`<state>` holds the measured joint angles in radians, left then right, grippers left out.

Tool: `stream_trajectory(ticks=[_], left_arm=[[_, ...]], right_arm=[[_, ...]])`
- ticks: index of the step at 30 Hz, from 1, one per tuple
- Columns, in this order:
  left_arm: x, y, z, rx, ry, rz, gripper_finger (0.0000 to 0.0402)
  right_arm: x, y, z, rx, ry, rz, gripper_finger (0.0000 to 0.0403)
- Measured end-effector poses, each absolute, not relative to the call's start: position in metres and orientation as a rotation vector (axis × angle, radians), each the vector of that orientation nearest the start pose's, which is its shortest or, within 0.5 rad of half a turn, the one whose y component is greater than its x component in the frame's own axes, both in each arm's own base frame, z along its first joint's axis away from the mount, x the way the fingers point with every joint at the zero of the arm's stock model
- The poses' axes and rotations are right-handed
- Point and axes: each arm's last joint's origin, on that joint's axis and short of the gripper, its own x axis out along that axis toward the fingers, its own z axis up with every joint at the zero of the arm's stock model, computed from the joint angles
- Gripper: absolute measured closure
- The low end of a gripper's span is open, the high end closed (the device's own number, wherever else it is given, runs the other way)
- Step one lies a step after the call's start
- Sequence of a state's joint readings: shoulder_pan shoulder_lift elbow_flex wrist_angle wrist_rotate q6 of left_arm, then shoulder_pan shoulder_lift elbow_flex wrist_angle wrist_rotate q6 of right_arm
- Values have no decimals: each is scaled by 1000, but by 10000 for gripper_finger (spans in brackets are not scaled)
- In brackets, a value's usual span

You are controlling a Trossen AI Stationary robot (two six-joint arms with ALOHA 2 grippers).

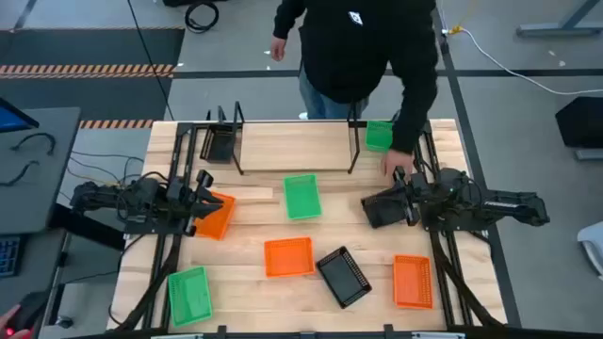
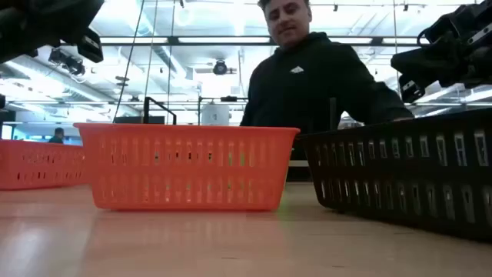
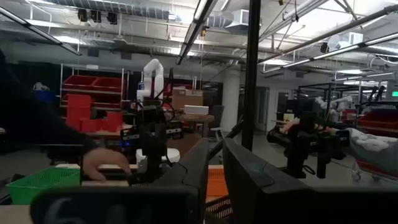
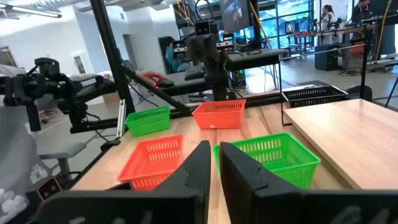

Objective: Stack baskets on shelf by color

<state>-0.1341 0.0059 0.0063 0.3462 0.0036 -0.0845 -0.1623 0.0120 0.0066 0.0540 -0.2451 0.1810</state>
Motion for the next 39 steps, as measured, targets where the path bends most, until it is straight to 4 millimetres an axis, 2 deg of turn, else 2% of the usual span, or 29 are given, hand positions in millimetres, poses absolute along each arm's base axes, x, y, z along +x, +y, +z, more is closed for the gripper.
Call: stream_trajectory(ticks=[39], left_arm=[[91, -12, 198, -106, -340, -151, 345]], right_arm=[[97, -9, 170, 171, -40, 87, 362]])
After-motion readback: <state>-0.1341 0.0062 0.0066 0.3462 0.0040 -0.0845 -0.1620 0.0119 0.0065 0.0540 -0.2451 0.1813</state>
